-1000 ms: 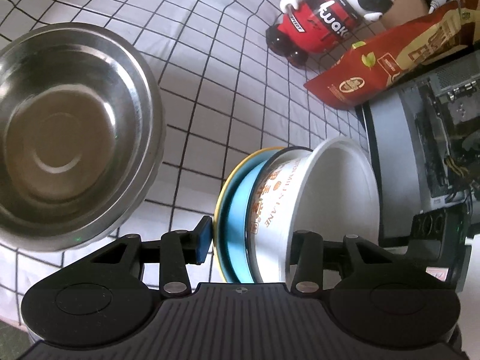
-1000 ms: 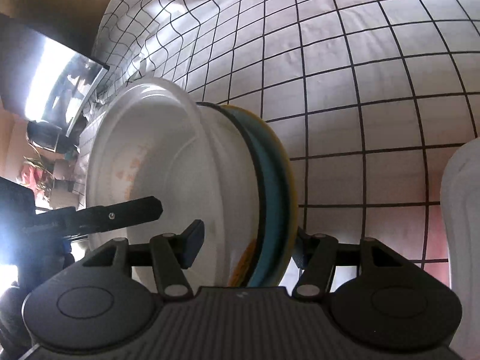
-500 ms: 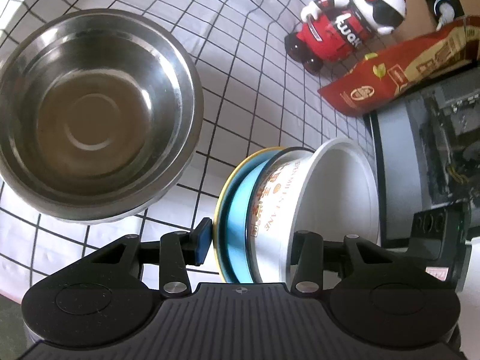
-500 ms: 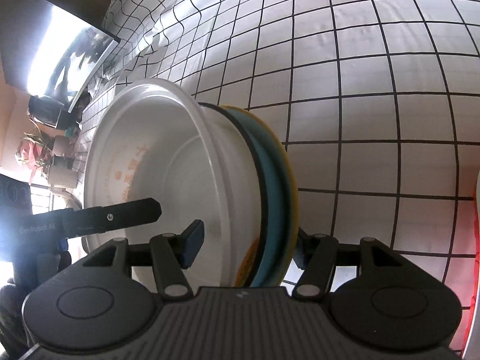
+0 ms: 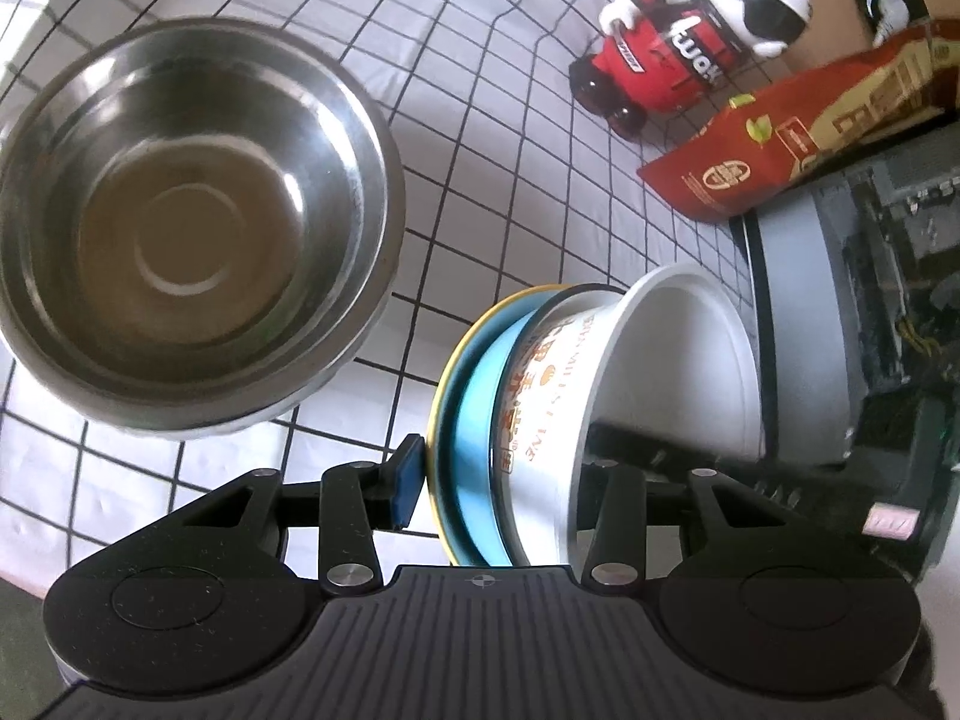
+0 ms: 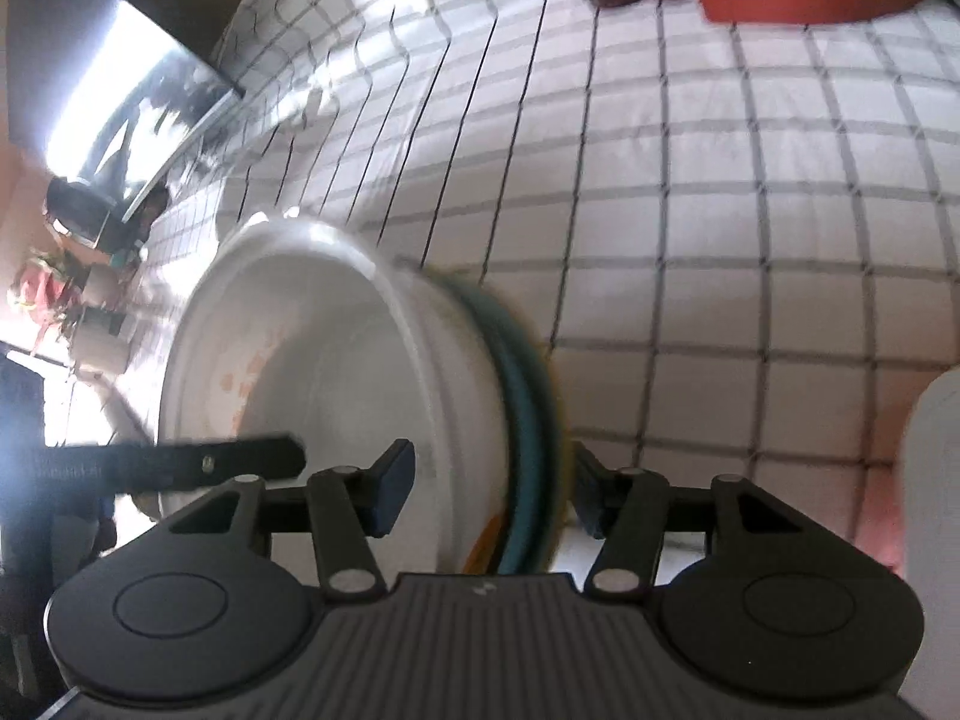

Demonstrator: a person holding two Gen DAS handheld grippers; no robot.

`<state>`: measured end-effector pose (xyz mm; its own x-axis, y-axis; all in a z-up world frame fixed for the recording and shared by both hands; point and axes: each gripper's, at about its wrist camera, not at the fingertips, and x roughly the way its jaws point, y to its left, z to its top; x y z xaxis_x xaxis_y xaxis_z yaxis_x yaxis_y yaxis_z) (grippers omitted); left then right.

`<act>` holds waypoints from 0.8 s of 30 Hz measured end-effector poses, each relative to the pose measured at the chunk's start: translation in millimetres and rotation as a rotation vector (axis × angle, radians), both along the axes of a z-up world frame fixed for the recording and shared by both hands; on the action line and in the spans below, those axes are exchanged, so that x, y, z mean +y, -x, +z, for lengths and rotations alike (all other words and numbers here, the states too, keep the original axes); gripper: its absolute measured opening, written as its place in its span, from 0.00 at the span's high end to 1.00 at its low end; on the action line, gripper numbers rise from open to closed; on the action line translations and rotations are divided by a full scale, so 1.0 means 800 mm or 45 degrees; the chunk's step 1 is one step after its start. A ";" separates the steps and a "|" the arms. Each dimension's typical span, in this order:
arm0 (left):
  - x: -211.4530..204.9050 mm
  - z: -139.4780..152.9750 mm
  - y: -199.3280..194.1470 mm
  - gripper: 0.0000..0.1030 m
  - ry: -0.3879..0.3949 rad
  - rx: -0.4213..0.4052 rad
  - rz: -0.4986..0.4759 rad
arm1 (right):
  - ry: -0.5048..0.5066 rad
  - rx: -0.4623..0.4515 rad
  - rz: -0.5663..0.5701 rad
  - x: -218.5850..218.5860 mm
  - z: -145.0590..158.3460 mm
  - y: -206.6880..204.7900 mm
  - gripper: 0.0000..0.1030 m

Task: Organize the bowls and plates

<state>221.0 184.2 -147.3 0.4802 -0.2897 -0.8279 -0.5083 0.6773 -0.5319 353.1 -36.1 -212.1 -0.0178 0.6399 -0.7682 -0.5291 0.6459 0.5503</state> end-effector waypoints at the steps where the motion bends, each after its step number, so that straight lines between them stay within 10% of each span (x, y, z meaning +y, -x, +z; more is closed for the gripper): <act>1: -0.001 0.001 -0.001 0.55 -0.014 0.000 -0.012 | 0.008 -0.032 -0.013 -0.003 0.006 -0.002 0.50; 24: -0.022 0.046 -0.010 0.58 -0.353 -0.076 -0.191 | 0.142 -0.190 0.043 -0.001 0.026 0.022 0.60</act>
<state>229.0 166.4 -110.8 0.4993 -0.1286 -0.8568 -0.3650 0.8657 -0.3426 335.6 -36.7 -191.2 0.0819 0.5514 -0.8302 -0.6221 0.6791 0.3897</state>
